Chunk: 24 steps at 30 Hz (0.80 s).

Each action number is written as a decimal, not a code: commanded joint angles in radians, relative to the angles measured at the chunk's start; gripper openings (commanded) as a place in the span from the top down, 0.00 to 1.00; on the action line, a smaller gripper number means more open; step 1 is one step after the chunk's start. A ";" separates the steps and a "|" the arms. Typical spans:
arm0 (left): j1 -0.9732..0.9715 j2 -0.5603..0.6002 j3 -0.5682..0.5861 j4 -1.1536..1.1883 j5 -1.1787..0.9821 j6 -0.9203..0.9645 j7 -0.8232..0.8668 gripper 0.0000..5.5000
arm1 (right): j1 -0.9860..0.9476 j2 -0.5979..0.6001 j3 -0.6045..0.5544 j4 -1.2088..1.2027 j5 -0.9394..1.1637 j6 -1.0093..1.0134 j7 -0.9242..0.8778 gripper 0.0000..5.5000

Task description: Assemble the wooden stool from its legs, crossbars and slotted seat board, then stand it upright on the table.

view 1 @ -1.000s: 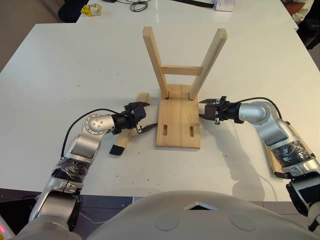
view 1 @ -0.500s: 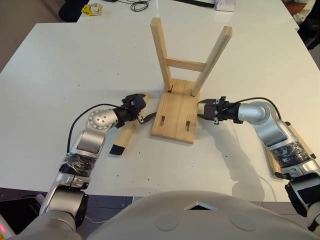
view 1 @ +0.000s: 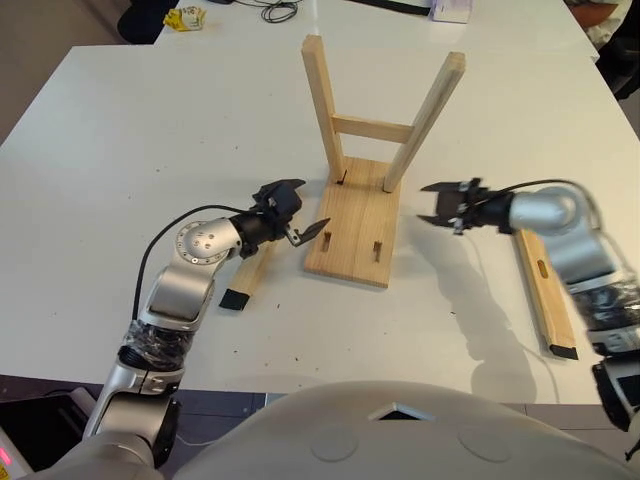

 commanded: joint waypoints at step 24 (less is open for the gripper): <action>0.479 -0.296 0.404 -0.555 -0.126 0.280 0.493 0.20 | -0.640 -0.557 0.465 0.640 -0.028 0.164 0.609 0.56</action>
